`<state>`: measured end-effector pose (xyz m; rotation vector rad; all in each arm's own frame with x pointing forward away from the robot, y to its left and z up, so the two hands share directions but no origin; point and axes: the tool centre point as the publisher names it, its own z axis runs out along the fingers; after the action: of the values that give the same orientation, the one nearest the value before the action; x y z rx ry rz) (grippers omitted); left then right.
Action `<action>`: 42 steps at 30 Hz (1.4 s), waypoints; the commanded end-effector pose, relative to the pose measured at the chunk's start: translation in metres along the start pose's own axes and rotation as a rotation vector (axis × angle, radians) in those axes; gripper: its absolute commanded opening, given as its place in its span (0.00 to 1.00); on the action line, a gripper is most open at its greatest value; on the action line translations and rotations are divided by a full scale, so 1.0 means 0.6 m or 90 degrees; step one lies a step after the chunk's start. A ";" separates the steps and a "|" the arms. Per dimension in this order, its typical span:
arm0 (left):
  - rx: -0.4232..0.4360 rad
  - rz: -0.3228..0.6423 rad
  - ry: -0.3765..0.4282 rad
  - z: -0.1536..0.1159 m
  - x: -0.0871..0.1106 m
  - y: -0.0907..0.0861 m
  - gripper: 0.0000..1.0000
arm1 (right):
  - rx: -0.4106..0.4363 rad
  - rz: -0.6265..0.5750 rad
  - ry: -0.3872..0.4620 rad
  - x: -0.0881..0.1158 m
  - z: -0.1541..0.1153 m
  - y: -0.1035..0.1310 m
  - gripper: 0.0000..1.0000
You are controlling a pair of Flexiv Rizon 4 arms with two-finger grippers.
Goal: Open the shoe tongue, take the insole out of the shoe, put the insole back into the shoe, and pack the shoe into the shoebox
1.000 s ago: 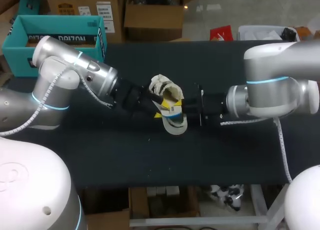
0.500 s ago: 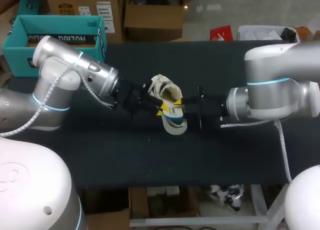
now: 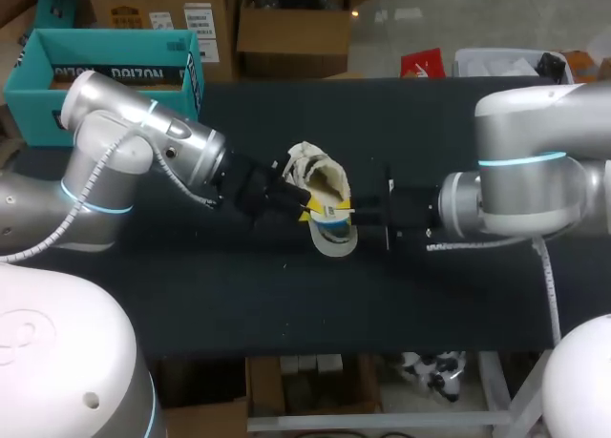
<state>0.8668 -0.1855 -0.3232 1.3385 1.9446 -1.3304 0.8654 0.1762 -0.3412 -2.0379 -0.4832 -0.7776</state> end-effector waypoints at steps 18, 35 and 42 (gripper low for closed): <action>-0.022 -0.043 0.002 0.005 0.011 0.068 0.00 | -0.049 -0.022 -0.035 0.032 0.057 0.047 0.00; -0.021 -0.044 -0.009 0.005 0.010 0.062 0.46 | -0.078 -0.014 -0.035 0.028 0.065 0.047 0.00; -0.008 -0.015 -0.024 -0.004 0.008 0.033 0.38 | -0.080 -0.007 -0.030 0.025 0.063 0.048 0.00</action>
<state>0.8880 -0.1838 -0.3360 1.2893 1.9535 -1.3481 0.9057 0.1908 -0.3619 -2.1749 -0.4861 -0.7804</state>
